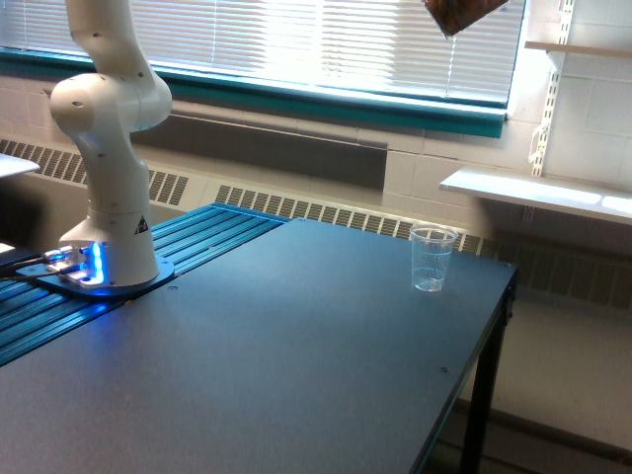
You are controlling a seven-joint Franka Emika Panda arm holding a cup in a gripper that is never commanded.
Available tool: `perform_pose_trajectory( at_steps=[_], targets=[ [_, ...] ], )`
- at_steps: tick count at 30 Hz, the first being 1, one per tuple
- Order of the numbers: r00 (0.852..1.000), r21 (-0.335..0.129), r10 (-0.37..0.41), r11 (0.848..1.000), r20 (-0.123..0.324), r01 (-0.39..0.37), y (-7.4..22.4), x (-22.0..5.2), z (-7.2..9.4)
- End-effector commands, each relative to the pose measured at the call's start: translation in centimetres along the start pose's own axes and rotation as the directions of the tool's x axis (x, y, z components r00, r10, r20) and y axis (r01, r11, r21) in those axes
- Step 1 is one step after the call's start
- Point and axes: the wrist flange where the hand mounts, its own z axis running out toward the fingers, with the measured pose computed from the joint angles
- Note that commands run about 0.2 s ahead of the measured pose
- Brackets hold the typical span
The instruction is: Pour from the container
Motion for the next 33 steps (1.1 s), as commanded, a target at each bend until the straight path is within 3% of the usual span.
perform_pose_trajectory(
  at_steps=[1, 17, 33],
  targets=[
    [1.0, 0.0, -0.006, 1.0, -0.001, 0.006, -0.3, -0.1, 0.3],
    [0.998, 0.001, -0.052, 0.999, -0.035, 0.052, -0.4, -0.2, -0.4],
    [0.992, -0.003, -0.108, 0.994, -0.061, 0.108, 0.2, -2.5, -1.6]
  ],
)
